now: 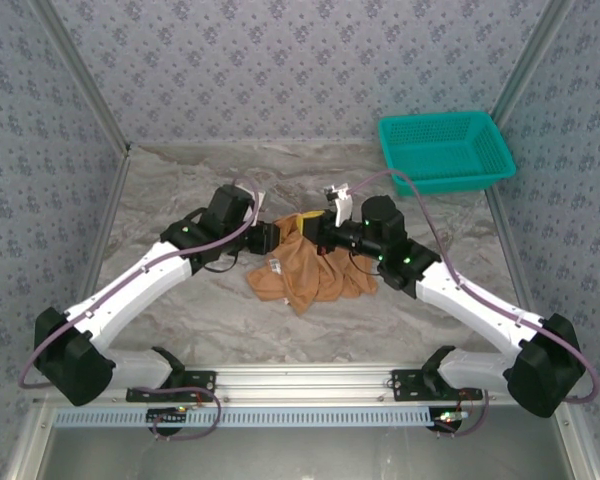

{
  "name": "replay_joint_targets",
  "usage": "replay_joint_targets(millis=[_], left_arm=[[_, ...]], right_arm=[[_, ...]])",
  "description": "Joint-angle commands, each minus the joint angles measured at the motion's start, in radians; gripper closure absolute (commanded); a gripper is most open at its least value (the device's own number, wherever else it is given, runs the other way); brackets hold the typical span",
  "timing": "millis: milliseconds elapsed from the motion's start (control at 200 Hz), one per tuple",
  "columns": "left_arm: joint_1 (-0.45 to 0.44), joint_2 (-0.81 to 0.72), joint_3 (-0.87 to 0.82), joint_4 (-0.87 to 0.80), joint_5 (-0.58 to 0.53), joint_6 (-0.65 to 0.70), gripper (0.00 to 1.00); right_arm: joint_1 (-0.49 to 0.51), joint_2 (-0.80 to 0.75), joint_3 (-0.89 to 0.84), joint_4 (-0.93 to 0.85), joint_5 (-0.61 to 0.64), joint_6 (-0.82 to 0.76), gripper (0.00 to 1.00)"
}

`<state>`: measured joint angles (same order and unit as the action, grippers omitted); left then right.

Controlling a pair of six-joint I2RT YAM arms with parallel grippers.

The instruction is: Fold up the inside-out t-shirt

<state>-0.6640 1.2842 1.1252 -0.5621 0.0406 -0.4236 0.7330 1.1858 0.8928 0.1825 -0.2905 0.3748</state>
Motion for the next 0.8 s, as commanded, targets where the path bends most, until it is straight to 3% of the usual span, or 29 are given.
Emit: replay_joint_targets(millis=[0,95,220,395,590,794], left_arm=[[-0.003,0.006,0.067,-0.09,-0.074,0.009,0.73],[0.0,-0.008,0.077,-0.105,-0.063,0.017,0.87],[0.004,-0.037,0.077,-0.071,0.028,0.022,0.9],[0.07,-0.141,-0.036,0.191,0.37,-0.033,0.97],[0.133,-0.263,-0.182,0.557,0.672,-0.154,1.0],[0.13,-0.265,-0.207,0.586,0.85,-0.091,1.0]], right_arm=[[0.057,-0.054,0.001,-0.058,0.164,-0.13,1.0],[0.116,-0.07,0.006,-0.101,0.302,-0.226,1.0],[0.181,-0.054,0.023,-0.145,0.413,-0.321,1.0],[0.2,-0.025,0.01,-0.176,0.453,-0.336,1.0],[0.141,-0.029,-0.014,-0.2,0.347,-0.253,1.0],[-0.031,-0.071,-0.006,-0.173,0.096,-0.089,1.0]])
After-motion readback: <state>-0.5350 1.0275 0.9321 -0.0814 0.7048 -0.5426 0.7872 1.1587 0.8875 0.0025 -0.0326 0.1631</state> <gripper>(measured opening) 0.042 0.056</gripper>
